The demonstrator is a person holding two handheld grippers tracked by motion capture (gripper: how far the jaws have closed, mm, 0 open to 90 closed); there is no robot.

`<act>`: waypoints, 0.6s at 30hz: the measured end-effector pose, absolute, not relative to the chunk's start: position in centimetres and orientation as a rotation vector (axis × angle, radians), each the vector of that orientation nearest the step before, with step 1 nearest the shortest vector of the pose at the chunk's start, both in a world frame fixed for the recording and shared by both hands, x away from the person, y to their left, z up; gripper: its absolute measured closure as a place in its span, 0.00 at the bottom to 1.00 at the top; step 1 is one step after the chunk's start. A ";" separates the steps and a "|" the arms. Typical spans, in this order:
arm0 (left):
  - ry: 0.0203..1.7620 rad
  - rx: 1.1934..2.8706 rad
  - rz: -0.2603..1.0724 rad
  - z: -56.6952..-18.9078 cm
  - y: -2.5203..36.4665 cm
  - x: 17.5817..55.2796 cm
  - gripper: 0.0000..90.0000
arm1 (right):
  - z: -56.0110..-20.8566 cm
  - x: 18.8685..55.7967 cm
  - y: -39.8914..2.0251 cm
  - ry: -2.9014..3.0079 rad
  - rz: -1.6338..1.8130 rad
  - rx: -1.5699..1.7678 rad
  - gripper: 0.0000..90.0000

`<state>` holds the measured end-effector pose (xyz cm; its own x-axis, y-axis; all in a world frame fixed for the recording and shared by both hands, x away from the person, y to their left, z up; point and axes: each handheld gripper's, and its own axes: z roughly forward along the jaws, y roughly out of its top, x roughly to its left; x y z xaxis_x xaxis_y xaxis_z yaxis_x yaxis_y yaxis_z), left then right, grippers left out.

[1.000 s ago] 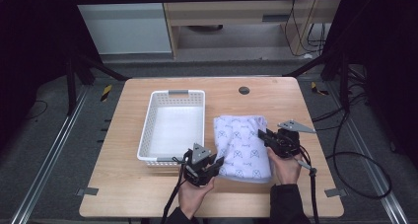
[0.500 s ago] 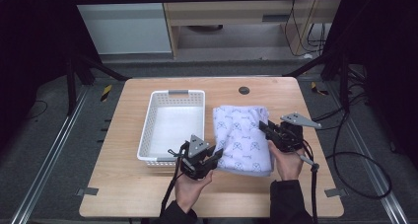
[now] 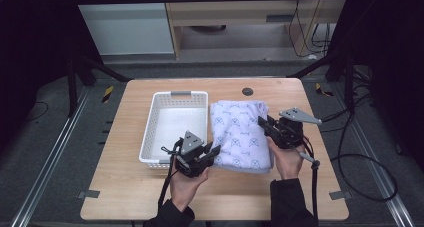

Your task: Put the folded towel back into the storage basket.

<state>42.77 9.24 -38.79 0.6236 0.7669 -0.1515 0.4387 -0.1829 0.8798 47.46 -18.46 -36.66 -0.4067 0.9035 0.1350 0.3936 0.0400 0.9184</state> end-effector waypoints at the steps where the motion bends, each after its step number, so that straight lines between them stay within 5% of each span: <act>1: 0.969 1.816 0.406 -38.6 9.4 42.8 0.82 | -36.4 47.5 -18.3 1.830 1.355 1.301 0.84; 18: 0.973 1.773 0.443 -36.4 12.5 43.1 0.82 | -33.7 48.1 -15.2 1.820 1.383 1.254 0.84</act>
<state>43.10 12.45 -36.37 0.6056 0.7830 -0.1420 0.4077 -0.1521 0.9003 48.11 -15.16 -33.66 -0.4303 0.8947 0.1195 0.3550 0.0460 0.9337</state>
